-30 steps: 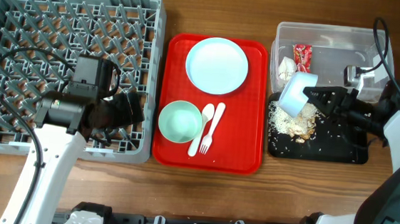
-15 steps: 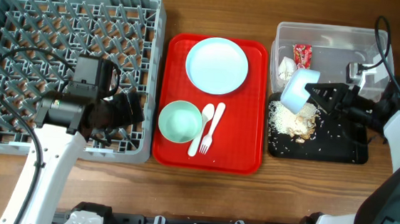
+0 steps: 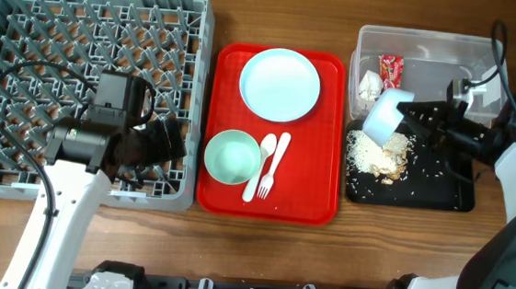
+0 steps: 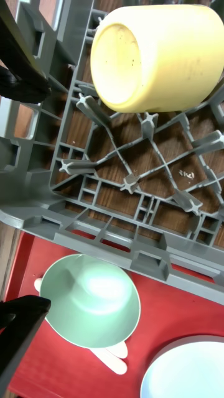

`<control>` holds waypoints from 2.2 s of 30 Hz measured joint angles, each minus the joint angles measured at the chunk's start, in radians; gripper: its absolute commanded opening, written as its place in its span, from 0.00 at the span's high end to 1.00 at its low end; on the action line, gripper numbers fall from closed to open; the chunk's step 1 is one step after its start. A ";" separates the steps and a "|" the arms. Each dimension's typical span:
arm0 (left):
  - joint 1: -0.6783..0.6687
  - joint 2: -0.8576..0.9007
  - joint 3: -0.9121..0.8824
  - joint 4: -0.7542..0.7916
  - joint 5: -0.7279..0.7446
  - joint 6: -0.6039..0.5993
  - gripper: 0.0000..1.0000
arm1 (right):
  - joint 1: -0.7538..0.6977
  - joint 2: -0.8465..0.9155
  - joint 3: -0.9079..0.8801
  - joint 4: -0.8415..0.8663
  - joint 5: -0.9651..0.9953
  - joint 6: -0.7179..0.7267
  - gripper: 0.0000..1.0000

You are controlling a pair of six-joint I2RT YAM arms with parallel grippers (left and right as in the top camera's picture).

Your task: Sort waste into correct bins and load items into the dishwasher rack

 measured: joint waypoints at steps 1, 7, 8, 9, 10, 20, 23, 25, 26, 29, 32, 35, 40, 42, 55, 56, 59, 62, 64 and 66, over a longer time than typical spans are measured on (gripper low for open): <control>0.000 0.000 0.000 0.000 0.000 0.000 0.00 | 0.000 0.000 0.000 0.019 -0.036 -0.003 0.96; 0.000 0.000 0.000 0.000 0.000 0.000 0.00 | 0.000 0.000 0.000 0.037 -0.131 -0.004 0.96; 0.000 0.000 0.000 0.000 0.000 0.000 0.00 | 0.000 0.000 0.000 0.037 -0.134 -0.003 0.96; 0.000 0.000 0.000 0.000 0.000 0.000 0.00 | 0.000 0.000 0.000 0.037 -0.134 -0.004 0.96; 0.000 0.001 0.000 0.000 0.000 0.000 0.00 | 0.000 0.000 0.000 0.037 -0.134 -0.004 0.96; 0.000 0.001 0.000 0.000 0.000 0.000 0.00 | 0.014 0.000 0.000 0.012 -0.021 -0.004 0.96; 0.000 0.001 0.000 0.000 0.000 0.000 0.00 | 0.066 0.000 0.000 0.006 0.078 -0.005 0.95; 0.000 0.001 0.000 0.000 0.000 0.000 0.00 | 0.157 -0.015 0.002 0.002 0.193 -0.008 0.96; 0.000 0.001 0.000 0.000 0.000 0.000 0.00 | 0.198 -0.031 0.008 -0.001 0.243 -0.008 0.96; 0.000 0.001 0.000 0.002 0.000 0.000 0.00 | 0.362 -0.109 0.058 -0.001 0.419 -0.012 0.96; 0.000 0.001 0.000 0.010 0.000 0.000 0.00 | 0.518 -0.159 0.119 -0.001 0.591 -0.035 0.95; 0.000 0.001 0.000 0.018 0.000 0.000 0.00 | 0.664 -0.161 0.152 0.002 0.772 -0.098 0.96; 0.000 0.001 0.000 0.023 0.000 0.000 0.00 | 0.846 -0.161 0.161 0.061 1.058 -0.225 0.96; 0.000 0.001 0.000 0.027 0.000 0.000 0.00 | 0.892 -0.159 0.162 0.114 1.159 -0.269 0.96; 0.000 0.001 0.000 0.029 -0.004 0.000 0.00 | 0.960 0.192 0.176 0.422 1.348 -0.338 0.96; 0.000 0.001 0.000 0.029 -0.004 0.000 0.00 | 0.960 0.211 0.176 0.423 1.347 -0.338 0.96; 0.000 0.001 0.000 0.030 -0.004 0.000 0.00 | 0.960 0.252 0.176 0.415 1.342 -0.321 0.93; 0.000 0.001 0.000 0.029 -0.004 0.000 0.00 | 0.960 0.255 0.177 0.402 1.326 -0.312 0.79; 0.000 0.001 0.000 0.030 -0.004 0.000 0.00 | 0.960 0.248 0.180 0.346 1.320 -0.306 0.51; 0.000 0.001 0.000 0.029 -0.005 0.000 0.00 | 0.960 0.210 0.183 0.267 1.313 -0.300 0.47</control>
